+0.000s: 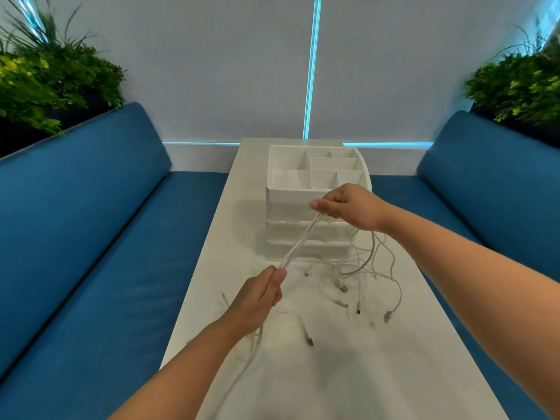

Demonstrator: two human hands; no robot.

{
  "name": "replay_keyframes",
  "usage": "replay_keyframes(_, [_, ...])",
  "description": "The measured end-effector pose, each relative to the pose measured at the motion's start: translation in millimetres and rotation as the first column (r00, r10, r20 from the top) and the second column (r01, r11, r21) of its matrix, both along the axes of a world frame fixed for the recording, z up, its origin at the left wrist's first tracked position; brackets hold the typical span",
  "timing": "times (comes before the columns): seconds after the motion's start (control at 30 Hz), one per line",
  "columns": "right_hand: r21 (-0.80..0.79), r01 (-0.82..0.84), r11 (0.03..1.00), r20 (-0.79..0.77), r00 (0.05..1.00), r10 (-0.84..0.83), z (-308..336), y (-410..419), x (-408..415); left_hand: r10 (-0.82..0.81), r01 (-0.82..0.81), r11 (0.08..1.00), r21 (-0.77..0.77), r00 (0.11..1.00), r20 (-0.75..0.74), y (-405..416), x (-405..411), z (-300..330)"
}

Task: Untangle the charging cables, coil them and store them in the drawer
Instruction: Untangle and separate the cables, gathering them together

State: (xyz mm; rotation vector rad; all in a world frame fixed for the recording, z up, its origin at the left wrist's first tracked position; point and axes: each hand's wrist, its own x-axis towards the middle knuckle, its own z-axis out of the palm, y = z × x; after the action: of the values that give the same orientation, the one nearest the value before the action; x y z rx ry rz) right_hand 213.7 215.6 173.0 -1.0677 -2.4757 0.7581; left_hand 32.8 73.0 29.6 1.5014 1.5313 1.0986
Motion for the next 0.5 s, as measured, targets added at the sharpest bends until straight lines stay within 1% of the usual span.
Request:
replay_keyframes(0.07, [0.052,0.027,0.998,0.064,0.997,-0.03,2,-1,-1,0.012,-0.012,1.0,-0.007,1.0,-0.014,3,-3,-4])
replay_keyframes(0.17, [0.201,0.018,0.979,0.249,0.966,-0.069,-1,-5,-6,-0.005,-0.01,0.995,-0.104,0.99,-0.139,9,-7,-8])
replay_keyframes(0.23, [0.243,0.014,0.97,0.28,0.956,-0.084,-2,-7,-8,-0.025,-0.009,0.983,-0.184,0.983,-0.182,13,-11,-4])
replay_keyframes(0.3, [0.247,0.017,0.969,0.259,0.962,-0.083,-2,-7,-12,-0.038,0.005,0.97,-0.243,0.991,-0.131,18,-12,4])
replay_keyframes(0.33, [0.244,0.014,0.97,0.248,0.966,-0.076,-2,-6,-13,-0.018,-0.004,0.97,-0.244,0.996,-0.088,20,-11,10])
replay_keyframes(0.4, [0.247,-0.009,0.969,0.253,0.966,-0.055,-3,-8,-18,0.093,-0.09,0.982,-0.167,0.996,0.008,26,-3,28])
replay_keyframes(0.43, [0.256,-0.024,0.966,0.266,0.963,-0.046,-4,-9,-20,0.158,-0.151,0.983,-0.102,0.985,0.07,33,4,39])
replay_keyframes(0.5, [0.287,-0.056,0.956,0.281,0.959,-0.029,-7,-14,-27,0.233,-0.236,0.972,-0.006,0.954,0.186,47,22,63])
